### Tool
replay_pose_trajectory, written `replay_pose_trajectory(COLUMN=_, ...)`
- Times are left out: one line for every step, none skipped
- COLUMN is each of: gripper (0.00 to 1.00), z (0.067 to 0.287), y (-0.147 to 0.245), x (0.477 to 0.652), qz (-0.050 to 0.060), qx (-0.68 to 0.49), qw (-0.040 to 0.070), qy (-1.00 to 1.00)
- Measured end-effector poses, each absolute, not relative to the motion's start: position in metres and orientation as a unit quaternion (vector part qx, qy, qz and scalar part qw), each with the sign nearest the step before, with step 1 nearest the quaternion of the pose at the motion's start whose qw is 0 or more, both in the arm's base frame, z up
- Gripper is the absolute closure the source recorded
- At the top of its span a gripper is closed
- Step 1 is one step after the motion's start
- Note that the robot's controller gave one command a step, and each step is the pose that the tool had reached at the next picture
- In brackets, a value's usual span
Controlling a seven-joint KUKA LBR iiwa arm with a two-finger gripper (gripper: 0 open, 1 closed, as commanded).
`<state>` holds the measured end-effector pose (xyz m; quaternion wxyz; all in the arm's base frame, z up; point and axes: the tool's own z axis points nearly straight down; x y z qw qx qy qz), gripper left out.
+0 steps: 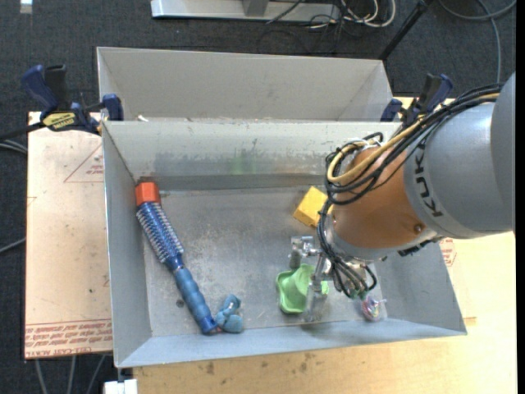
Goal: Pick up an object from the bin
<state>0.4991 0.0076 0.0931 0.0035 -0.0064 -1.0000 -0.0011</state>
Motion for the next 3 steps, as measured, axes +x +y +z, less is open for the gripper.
replay_pose_trajectory(gripper=1.00, z=0.097, y=0.007, x=0.501, qz=-0.001, qx=-0.007, qw=0.000, qy=-1.000)
replay_pose_trajectory(gripper=1.00, z=0.096, y=-0.063, x=0.564, qz=0.001, qx=-0.086, qw=-0.003, qy=-0.996)
replay_pose_trajectory(gripper=0.00, z=0.095, y=-0.060, x=0.563, qz=0.000, qx=-0.084, qw=-0.001, qy=-0.996)
